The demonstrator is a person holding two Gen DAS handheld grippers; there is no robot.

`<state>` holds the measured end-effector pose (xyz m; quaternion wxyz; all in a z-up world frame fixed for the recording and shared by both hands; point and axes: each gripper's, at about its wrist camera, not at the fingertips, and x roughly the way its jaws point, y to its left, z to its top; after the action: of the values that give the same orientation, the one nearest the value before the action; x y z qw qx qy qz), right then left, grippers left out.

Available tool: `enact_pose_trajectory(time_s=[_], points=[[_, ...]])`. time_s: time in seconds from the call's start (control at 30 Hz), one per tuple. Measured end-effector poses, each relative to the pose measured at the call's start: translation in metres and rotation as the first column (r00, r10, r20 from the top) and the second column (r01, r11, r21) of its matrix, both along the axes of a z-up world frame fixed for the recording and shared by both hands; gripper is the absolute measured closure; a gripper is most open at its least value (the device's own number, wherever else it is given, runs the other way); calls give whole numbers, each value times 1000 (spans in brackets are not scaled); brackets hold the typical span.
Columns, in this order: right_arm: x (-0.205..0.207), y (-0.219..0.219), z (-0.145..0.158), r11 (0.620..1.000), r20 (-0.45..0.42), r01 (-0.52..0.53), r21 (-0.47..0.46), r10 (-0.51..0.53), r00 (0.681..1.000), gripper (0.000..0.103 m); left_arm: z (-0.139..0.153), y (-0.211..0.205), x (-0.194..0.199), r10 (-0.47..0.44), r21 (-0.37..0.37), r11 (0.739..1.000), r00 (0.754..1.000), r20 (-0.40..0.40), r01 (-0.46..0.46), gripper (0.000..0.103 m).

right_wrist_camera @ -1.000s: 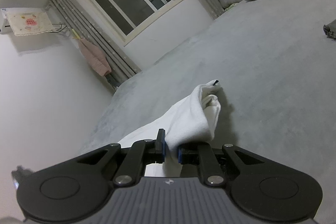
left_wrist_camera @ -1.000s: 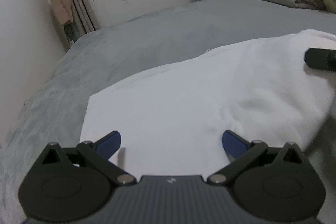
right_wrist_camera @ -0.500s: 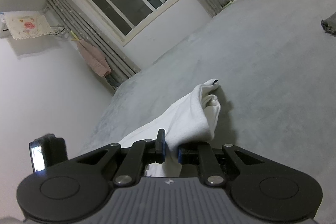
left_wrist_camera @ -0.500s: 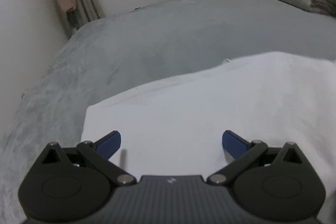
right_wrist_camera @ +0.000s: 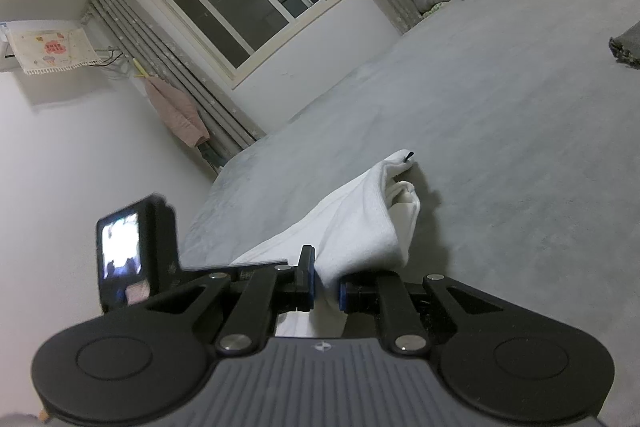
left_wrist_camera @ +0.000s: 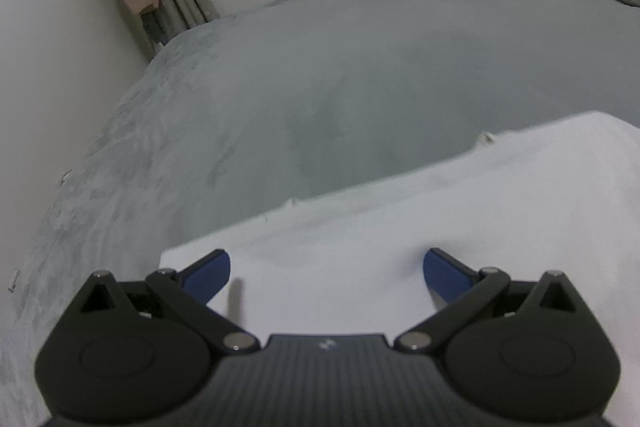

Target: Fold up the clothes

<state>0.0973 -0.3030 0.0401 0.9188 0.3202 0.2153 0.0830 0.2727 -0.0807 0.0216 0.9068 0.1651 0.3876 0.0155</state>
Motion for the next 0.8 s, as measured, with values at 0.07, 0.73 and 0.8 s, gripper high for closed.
enact_pose_trajectory(time_s=[0.07, 0.73, 0.8], points=[[0, 0, 0, 1000, 0, 0, -1, 0, 1000, 91, 0, 0, 10, 21, 3, 1000, 1000, 4, -21, 0], [0, 3, -3, 1000, -5, 1, -1, -1, 1000, 91, -7, 12, -83, -108, -9, 994, 994, 21, 108, 0], [1, 3, -4, 1000, -5, 0, 7, 0, 1000, 91, -1, 15, -85, -114, -36, 993, 993, 25, 115, 0]])
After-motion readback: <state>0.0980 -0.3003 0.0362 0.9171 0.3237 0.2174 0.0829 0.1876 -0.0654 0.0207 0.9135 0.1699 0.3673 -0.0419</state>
